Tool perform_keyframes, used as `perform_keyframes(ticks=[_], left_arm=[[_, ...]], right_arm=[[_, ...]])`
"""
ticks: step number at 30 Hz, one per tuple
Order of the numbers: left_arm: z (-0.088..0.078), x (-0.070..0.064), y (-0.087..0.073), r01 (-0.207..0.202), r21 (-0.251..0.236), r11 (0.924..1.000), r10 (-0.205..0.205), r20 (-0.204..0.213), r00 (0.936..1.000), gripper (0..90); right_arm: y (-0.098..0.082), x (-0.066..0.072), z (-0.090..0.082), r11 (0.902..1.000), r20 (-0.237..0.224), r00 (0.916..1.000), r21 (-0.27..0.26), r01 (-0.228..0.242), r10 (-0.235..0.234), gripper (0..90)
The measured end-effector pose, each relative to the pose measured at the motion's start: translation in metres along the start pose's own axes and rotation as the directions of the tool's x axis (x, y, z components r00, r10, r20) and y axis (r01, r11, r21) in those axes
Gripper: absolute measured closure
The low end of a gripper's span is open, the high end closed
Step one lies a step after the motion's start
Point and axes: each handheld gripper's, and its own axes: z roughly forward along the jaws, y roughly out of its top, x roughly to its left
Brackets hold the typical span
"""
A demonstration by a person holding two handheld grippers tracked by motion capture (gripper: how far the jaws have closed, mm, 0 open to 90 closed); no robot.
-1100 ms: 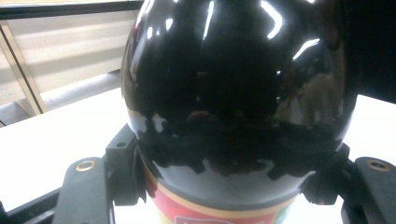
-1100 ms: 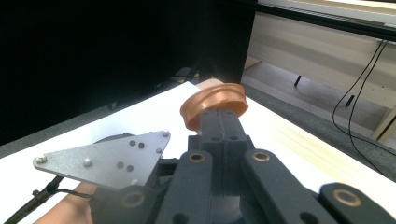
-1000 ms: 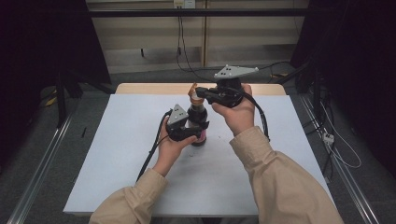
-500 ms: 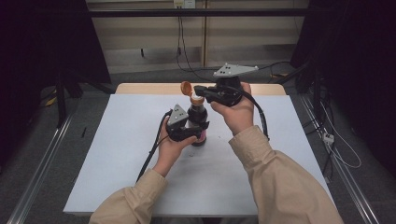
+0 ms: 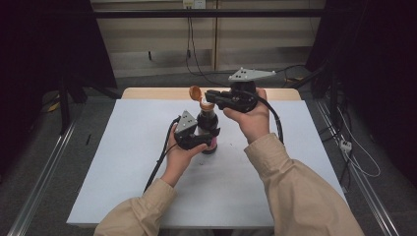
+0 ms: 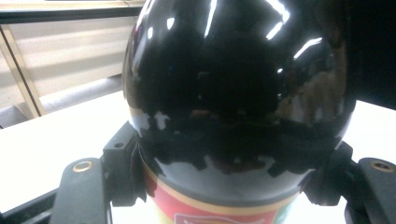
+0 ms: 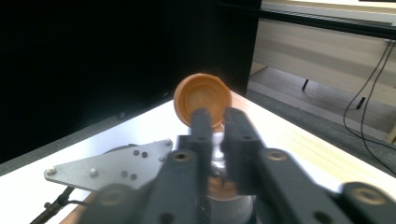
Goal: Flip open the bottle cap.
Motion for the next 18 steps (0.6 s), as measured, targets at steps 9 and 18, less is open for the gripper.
perform_keyframes(ticks=[9, 18], left_arm=[[0.0, 0.002, -0.004, 0.046, 0.082, 0.9956, -0.047, 0.018, 0.9987, 23.7], [-0.017, 0.008, 0.006, 0.066, 0.06, 0.996, -0.069, 0.049, 0.9964, 14.1]], right_arm=[[-0.006, -0.006, -0.009, 0.9996, 0.013, 0.9995, -0.004, -0.028, 0.028, 59.0], [-0.014, -0.008, -0.012, 0.999, 0.046, 0.9979, -0.002, -0.046, 0.046, 40.1]])
